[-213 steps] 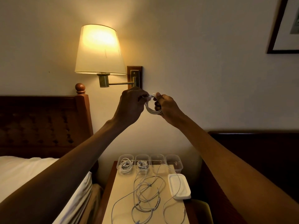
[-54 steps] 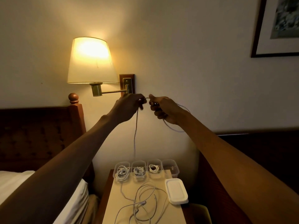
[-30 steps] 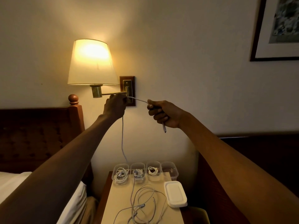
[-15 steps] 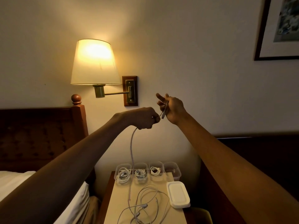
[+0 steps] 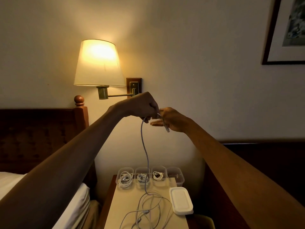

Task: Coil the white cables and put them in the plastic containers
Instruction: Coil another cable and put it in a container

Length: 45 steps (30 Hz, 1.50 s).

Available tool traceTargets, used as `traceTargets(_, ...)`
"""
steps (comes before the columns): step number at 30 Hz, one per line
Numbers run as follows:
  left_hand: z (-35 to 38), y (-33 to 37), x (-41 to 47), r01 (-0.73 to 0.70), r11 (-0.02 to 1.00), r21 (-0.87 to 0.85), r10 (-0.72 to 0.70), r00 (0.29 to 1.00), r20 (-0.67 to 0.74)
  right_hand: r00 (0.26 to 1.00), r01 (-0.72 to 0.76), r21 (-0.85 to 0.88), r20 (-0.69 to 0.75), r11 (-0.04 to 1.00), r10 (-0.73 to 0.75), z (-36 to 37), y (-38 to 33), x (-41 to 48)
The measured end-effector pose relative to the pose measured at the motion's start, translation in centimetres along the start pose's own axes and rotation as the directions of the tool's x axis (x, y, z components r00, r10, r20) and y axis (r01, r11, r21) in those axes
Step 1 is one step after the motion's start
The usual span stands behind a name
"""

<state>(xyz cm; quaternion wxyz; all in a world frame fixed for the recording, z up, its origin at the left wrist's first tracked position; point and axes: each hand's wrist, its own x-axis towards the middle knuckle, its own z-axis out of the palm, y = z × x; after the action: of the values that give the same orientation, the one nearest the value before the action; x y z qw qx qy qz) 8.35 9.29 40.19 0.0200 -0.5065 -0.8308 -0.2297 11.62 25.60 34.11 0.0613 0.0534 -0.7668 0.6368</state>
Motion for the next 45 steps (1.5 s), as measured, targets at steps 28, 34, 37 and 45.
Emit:
traceTargets(28, 0.3, -6.4, -0.7, -0.152, 0.986, -0.069, 0.106, 0.890, -0.444, 0.944, -0.183, 0.650, 0.326, 0.737, -0.053, 1.1, -0.1, -2.3)
traceTargets(34, -0.4, -6.0, -0.4, -0.155, 0.983, -0.103, 0.081, 0.852, -0.517, 0.937, -0.176, 0.651, 0.342, 0.738, -0.078, 1.3, -0.1, -2.2)
traceTargets(37, -0.5, -5.1, -0.1, -0.185, 0.970, -0.156, 0.066, 0.821, -0.567, 0.935, -0.174, 0.652, 0.346, 0.738, -0.085, 1.5, -0.4, -2.2)
traceTargets(45, -1.3, -3.3, 0.7, -0.208, 0.964, -0.163, 0.064, 0.782, -0.620, 0.934, -0.233, 0.769, 0.348, 0.595, -0.084, 1.4, -1.0, -2.1)
